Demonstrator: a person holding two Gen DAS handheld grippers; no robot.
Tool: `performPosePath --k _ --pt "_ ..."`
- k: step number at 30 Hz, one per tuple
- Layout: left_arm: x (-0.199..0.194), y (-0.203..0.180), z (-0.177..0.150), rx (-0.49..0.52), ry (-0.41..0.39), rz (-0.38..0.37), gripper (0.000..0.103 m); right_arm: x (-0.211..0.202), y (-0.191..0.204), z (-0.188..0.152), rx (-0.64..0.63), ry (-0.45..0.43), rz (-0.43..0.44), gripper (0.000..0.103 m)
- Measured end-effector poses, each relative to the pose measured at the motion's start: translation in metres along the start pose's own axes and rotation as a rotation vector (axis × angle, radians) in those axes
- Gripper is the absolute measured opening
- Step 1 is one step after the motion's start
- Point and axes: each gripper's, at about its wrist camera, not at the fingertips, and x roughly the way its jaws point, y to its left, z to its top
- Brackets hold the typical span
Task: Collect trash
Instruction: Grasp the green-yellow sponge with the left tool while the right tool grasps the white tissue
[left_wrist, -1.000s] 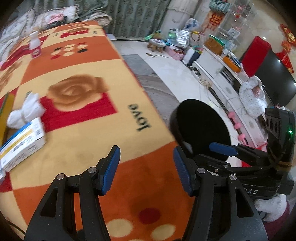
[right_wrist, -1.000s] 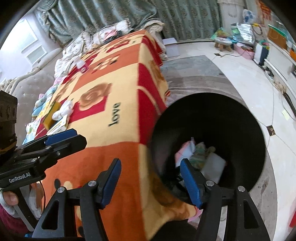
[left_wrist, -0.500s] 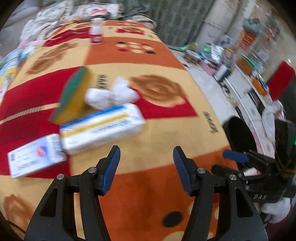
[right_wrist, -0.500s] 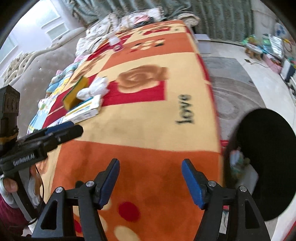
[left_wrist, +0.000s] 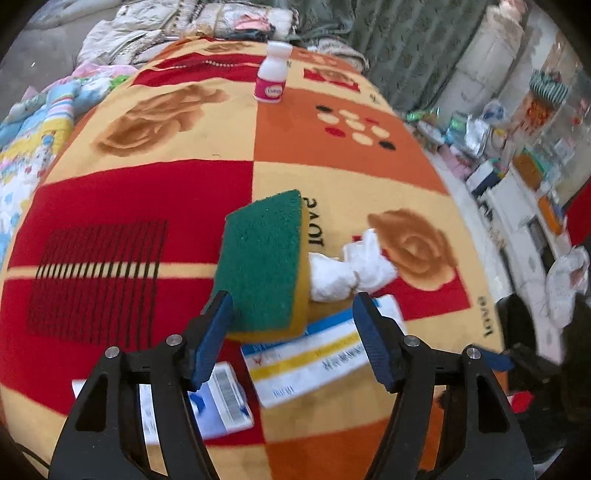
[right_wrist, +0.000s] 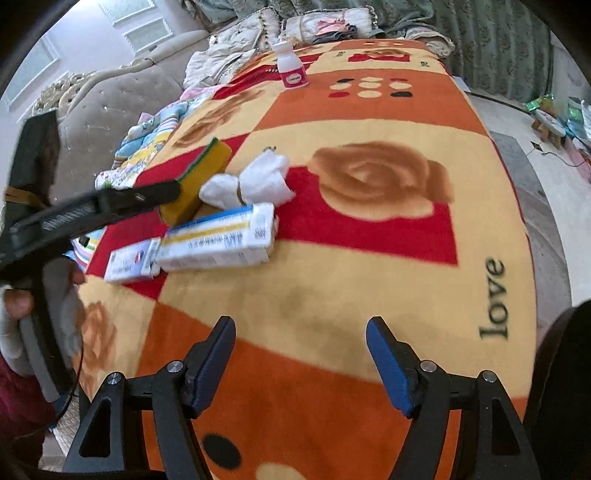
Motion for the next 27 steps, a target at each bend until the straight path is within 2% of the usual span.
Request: performPosePath --k 3,5,6,7,8,11,16,19,21,23,24,27 --pt "0.012 0.009 0.007 0.010 0.012 0.055 0.066 0.003 0.005 0.013 -0.008 -0.010 0.005 0.072" --pt "0.014 0.022 0.009 -0.015 0.023 0.023 0.062 0.006 0.008 0.024 -0.012 -0.018 0.009 0.073" --pt "0.014 0.028 0.009 -0.024 0.029 -0.002 0.057 0.009 0.010 0.031 -0.013 -0.024 0.015 0.074" --pt "0.014 0.034 0.010 -0.023 0.040 -0.033 0.044 0.011 0.013 0.037 -0.015 -0.029 0.021 0.074" --pt "0.011 0.039 0.010 -0.020 0.044 -0.066 0.037 0.014 0.017 0.044 -0.018 -0.035 0.027 0.075" --pt "-0.001 0.043 0.010 -0.003 0.019 -0.077 0.027 0.030 0.029 0.063 -0.038 -0.040 0.042 0.076" --pt "-0.014 0.059 0.012 -0.047 -0.009 -0.078 0.026 0.066 0.052 0.094 -0.095 -0.013 0.030 0.077" --pt "-0.014 0.066 0.013 -0.077 -0.016 -0.079 0.027 0.088 0.057 0.103 -0.118 0.015 0.011 0.077" --pt "-0.012 0.067 0.014 -0.081 -0.012 -0.092 0.029 0.099 0.058 0.104 -0.116 0.029 0.030 0.077" --pt "-0.009 0.064 0.014 -0.073 -0.009 -0.082 0.041 0.100 0.059 0.103 -0.129 0.008 0.022 0.067" --pt "-0.005 0.062 0.015 -0.068 -0.006 -0.077 0.042 0.099 0.060 0.103 -0.137 0.001 0.030 0.055" --pt "0.002 0.057 0.016 -0.063 0.009 -0.095 0.042 0.091 0.061 0.101 -0.160 -0.009 0.024 0.046"
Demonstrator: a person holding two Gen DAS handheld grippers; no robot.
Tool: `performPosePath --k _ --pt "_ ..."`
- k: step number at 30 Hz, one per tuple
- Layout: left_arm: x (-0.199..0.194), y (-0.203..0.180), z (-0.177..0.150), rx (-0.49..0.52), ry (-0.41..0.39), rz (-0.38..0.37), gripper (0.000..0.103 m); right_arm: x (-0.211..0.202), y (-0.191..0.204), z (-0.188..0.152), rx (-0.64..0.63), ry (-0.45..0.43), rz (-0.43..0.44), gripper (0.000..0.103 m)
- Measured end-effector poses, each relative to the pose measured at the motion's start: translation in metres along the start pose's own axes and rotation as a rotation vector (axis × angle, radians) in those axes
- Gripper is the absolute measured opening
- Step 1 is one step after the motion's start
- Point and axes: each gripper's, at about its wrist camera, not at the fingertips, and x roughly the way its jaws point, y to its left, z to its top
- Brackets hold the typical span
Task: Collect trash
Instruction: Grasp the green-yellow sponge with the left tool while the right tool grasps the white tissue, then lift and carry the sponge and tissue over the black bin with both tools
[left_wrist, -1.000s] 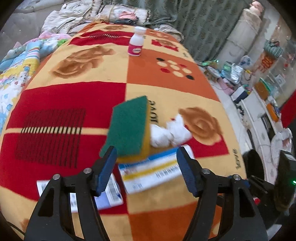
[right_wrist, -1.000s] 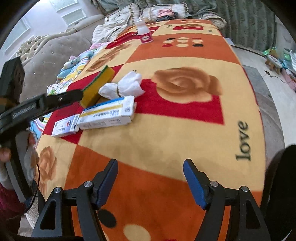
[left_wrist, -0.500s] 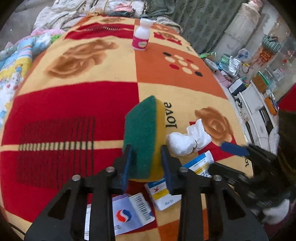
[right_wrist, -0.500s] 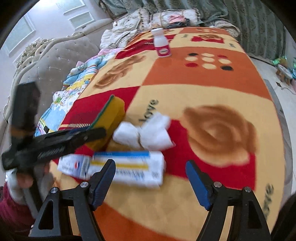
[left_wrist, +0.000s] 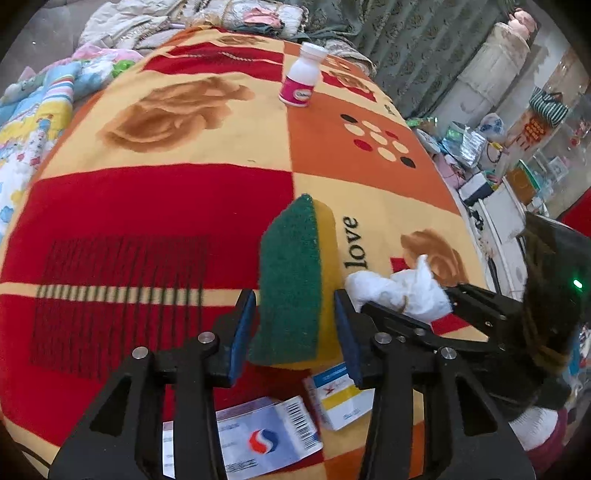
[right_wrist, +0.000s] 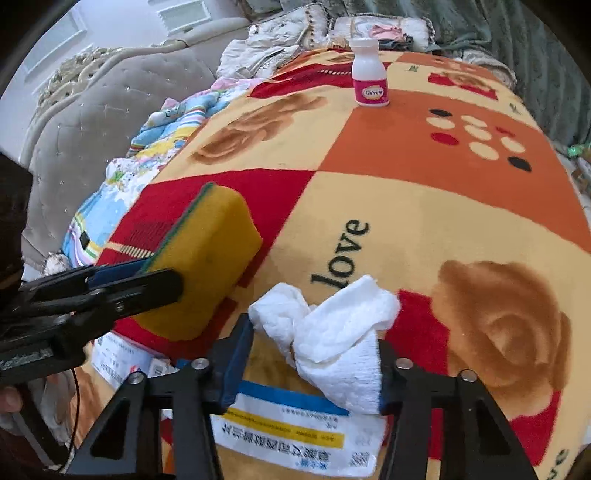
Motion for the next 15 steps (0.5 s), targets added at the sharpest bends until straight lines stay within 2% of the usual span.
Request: performPosePath --k 3,4,5,8,15 --pt "0.004 -0.008 -0.001 0.029 0.003 0.011 0.039 -0.017 -0.003 -0.005 -0.023 -0.031 -0.035 0.045" --pt "0.004 -0.010 -0.002 0.037 0.002 0.010 0.037 -0.023 -0.006 -0.007 -0.018 -0.042 -0.035 0.045" --pt "0.004 -0.012 -0.002 0.047 0.005 0.006 0.028 -0.031 -0.010 -0.009 -0.010 -0.056 -0.034 0.045" --pt "-0.001 -0.015 -0.003 0.070 -0.001 0.013 0.024 -0.053 -0.022 -0.017 0.010 -0.086 -0.034 0.045" --pt "-0.024 0.015 -0.002 -0.020 -0.027 -0.007 0.018 -0.079 -0.040 -0.036 0.074 -0.114 -0.012 0.044"
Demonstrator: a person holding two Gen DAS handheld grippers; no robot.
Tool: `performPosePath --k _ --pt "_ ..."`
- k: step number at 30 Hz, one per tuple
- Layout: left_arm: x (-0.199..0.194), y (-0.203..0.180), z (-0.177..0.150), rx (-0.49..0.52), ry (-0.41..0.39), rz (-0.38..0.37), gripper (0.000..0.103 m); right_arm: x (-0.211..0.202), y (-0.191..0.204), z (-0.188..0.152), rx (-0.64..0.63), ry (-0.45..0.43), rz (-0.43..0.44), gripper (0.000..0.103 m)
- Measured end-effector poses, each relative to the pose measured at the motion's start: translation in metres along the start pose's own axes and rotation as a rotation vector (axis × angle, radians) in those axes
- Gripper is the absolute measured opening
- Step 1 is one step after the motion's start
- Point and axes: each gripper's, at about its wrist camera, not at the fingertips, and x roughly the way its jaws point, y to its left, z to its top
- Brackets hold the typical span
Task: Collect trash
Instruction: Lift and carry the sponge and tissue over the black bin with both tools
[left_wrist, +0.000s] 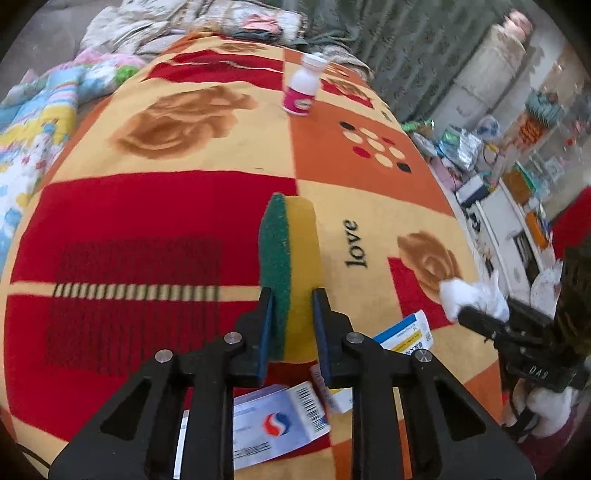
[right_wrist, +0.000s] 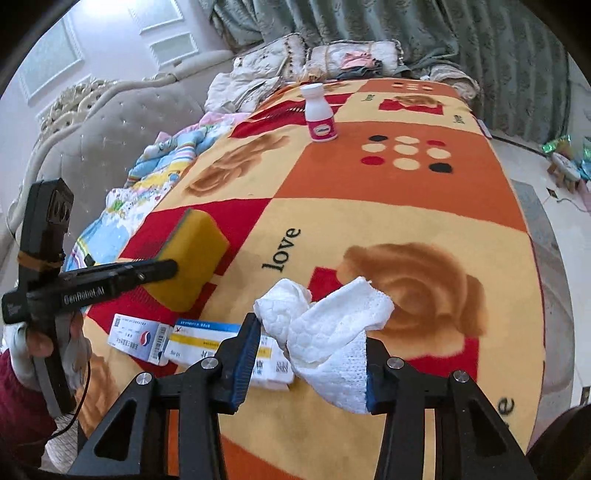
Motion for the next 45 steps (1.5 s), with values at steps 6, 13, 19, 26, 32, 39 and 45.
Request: performPosePath --k 6,13,19,26,32,39,45 --pt "-0.022 0.002 -0.002 -0.036 -0.041 -0.021 0.017 -0.009 0.000 -0.012 0.021 -0.008 0.022 0.044" --pt "-0.040 -0.038 -0.013 0.035 -0.075 -0.061 0.017 -0.026 0.006 -0.025 0.005 -0.015 0.016 0.044" --pt "-0.043 -0.074 -0.026 0.092 -0.079 -0.072 0.017 -0.044 0.001 -0.037 0.012 -0.021 0.000 0.045" --pt "-0.038 -0.106 -0.044 0.127 -0.055 -0.091 0.017 -0.060 -0.008 -0.053 0.029 -0.026 -0.015 0.045" --pt "-0.035 -0.130 -0.055 0.169 -0.043 -0.095 0.017 -0.074 -0.019 -0.065 0.053 -0.036 -0.022 0.045" --pt "-0.031 -0.162 -0.068 0.217 -0.025 -0.112 0.017 -0.090 -0.031 -0.075 0.074 -0.051 -0.036 0.045" --pt "-0.021 -0.196 -0.076 0.265 -0.008 -0.143 0.017 -0.109 -0.053 -0.088 0.111 -0.070 -0.064 0.045"
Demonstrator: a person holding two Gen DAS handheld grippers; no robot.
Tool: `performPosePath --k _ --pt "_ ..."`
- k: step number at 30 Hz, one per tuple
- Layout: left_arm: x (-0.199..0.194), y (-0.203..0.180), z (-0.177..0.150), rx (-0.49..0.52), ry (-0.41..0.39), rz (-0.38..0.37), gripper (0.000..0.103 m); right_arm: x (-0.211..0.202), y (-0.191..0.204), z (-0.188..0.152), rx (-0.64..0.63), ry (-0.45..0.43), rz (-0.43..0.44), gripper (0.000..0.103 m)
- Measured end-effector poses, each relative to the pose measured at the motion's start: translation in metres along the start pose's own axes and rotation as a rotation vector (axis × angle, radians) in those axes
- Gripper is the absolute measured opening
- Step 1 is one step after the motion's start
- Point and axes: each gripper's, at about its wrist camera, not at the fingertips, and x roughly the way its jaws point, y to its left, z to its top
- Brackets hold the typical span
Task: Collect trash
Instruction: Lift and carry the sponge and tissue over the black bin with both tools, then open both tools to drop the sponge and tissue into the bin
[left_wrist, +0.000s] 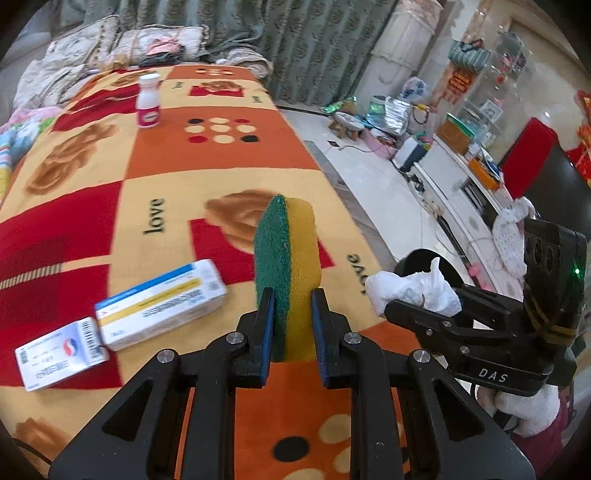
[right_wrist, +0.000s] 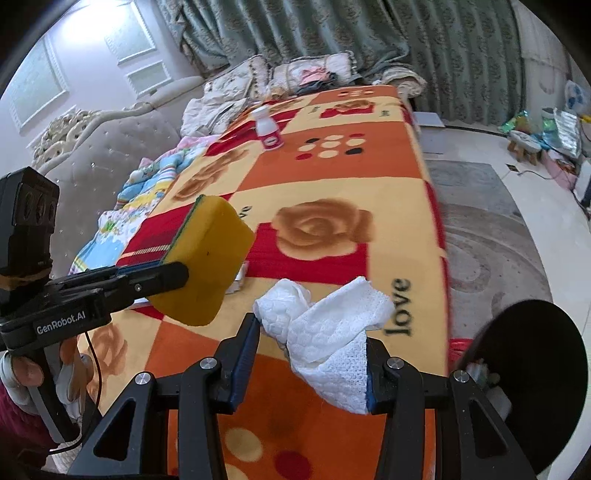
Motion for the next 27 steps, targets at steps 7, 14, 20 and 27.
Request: performPosePath --k 7,14,20,27 --pt "0.021 -0.040 0.004 0.053 0.029 -0.048 0.017 -0.022 -0.035 -0.013 0.058 -0.015 -0.049 0.045" --pt "0.044 -0.085 0.010 0.110 0.055 -0.120 0.017 -0.045 -0.078 -0.025 0.128 -0.029 -0.111 0.045" --pt "0.066 -0.117 0.011 0.126 0.088 -0.185 0.017 -0.059 -0.109 -0.038 0.190 -0.032 -0.157 0.045" --pt "0.087 -0.140 0.013 0.110 0.126 -0.253 0.017 -0.067 -0.136 -0.049 0.239 -0.023 -0.193 0.045"
